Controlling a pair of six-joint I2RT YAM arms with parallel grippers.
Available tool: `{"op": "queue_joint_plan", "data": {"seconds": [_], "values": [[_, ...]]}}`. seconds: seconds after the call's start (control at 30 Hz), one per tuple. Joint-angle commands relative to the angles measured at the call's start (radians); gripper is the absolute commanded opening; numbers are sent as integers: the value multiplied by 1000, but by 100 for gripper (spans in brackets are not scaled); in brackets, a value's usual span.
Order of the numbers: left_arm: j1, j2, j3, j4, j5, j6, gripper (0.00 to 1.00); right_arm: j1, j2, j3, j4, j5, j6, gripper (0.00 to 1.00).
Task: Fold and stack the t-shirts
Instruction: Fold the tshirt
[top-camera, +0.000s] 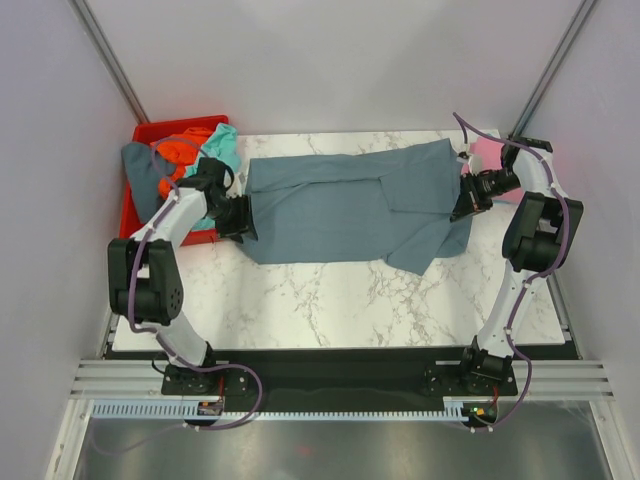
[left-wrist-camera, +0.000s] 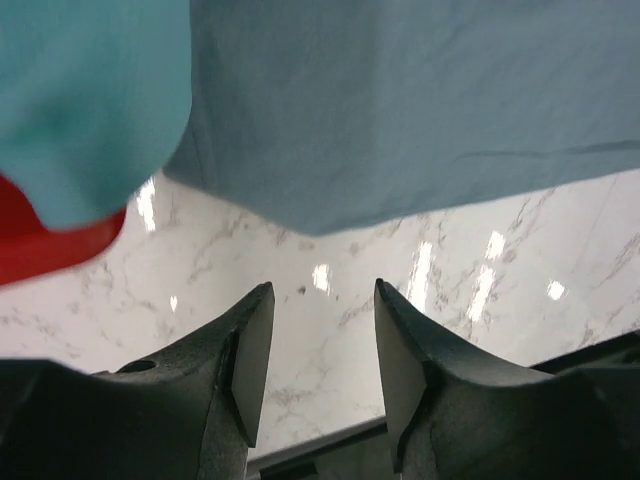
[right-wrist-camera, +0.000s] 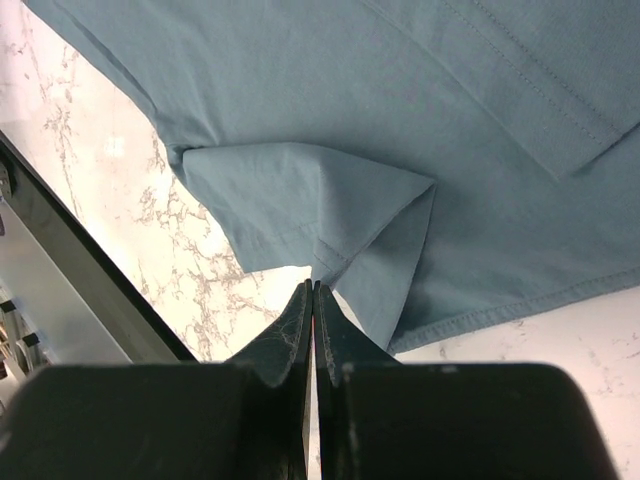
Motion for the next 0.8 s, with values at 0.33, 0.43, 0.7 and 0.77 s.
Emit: {"op": "queue_joint_plan", "data": {"seconds": [0.33, 0.43, 0.7, 0.77], "values": [[-47, 432, 550, 85, -196, 158, 54, 2, -28, 18, 13, -67, 20, 5], [-42, 473, 575, 102, -280, 189, 56, 2, -36, 4, 27, -70, 27, 5], [28, 420, 511, 128, -495, 172, 60, 2, -31, 2, 38, -70, 30, 5], [68, 377, 478, 131, -512, 169, 60, 2, -28, 1, 41, -76, 30, 5]]}}
